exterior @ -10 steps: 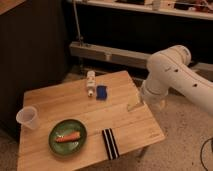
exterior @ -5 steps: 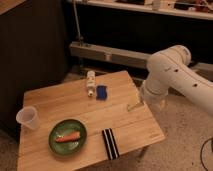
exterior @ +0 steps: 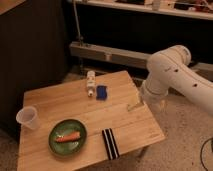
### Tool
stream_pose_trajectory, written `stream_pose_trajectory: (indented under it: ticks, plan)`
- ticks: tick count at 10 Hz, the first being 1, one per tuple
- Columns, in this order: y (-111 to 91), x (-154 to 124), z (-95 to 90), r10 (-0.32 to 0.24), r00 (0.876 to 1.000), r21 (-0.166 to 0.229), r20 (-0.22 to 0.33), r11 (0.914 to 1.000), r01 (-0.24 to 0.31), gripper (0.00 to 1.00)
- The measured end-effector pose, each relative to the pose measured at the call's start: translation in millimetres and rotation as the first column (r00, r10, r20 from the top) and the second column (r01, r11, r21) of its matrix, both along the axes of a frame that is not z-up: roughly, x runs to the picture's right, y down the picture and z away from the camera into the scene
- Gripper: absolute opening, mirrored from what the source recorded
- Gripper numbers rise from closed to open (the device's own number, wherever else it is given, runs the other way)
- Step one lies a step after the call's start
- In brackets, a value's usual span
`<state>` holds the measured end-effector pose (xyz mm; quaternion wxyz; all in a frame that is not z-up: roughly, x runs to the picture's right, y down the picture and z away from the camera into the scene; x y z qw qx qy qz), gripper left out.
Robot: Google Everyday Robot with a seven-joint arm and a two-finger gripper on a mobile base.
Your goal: Place the eraser on the white sponge
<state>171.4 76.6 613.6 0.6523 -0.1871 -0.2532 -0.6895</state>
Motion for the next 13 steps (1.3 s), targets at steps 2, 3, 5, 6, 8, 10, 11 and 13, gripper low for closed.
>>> stream_pose_trajectory:
  ticks: [2, 3, 5, 6, 8, 10, 11, 13]
  plan:
    - [0, 0, 0.0, 0.0, 1.0, 0.0, 0.0, 1.0, 0.0, 0.8]
    - [0, 0, 0.0, 0.0, 1.0, 0.0, 0.0, 1.0, 0.0, 0.8]
    - [0, 0, 0.2, 0.0, 1.0, 0.0, 0.0, 1.0, 0.0, 0.8]
    - [0, 0, 0.1, 0.0, 1.0, 0.0, 0.0, 1.0, 0.0, 0.8]
    - [2, -3, 0.8, 0.002, 1.0, 0.008, 0.013, 1.0, -0.002, 0.8]
    - [16, -21, -1.1, -0.003, 0.995, 0.036, 0.102, 0.9994, -0.001, 0.8]
    - [29, -28, -1.6, 0.009, 0.989, 0.038, 0.151, 0.9992, -0.015, 0.8]
    - [52, -45, 8.8, 0.014, 0.975, 0.025, 0.221, 0.9995, -0.02, 0.8]
